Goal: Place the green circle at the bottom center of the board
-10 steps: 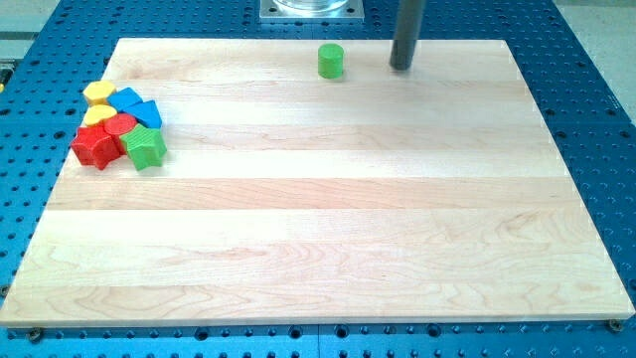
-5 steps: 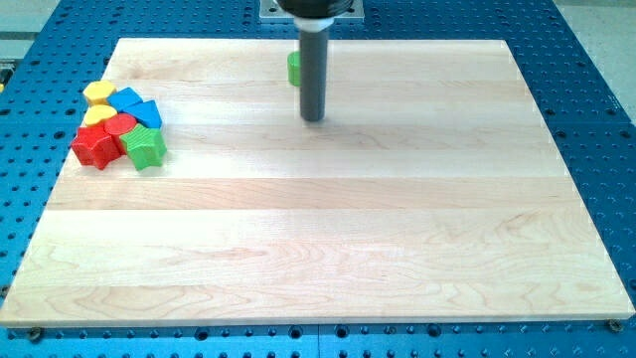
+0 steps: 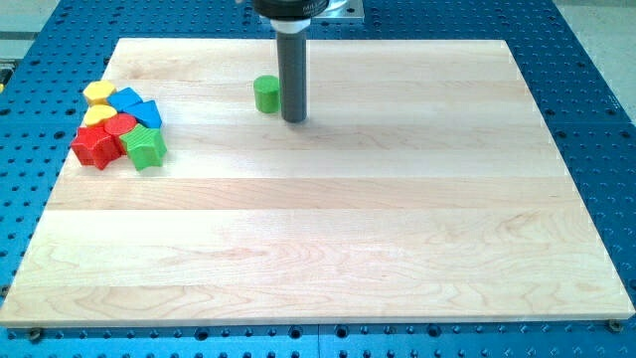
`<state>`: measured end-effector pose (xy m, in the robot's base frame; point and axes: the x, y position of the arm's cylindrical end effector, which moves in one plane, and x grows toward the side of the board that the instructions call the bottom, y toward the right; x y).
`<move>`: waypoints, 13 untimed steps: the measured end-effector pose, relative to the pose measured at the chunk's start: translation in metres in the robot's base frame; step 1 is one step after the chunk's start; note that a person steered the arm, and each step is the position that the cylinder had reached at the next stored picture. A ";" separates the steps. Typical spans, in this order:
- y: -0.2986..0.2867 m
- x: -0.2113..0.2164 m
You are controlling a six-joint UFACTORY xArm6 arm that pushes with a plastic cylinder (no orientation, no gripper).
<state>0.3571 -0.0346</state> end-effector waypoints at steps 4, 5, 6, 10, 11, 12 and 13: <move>-0.060 -0.076; -0.070 -0.019; -0.068 0.042; -0.127 -0.008; -0.145 0.032; -0.152 0.062; -0.152 0.093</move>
<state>0.4505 -0.1868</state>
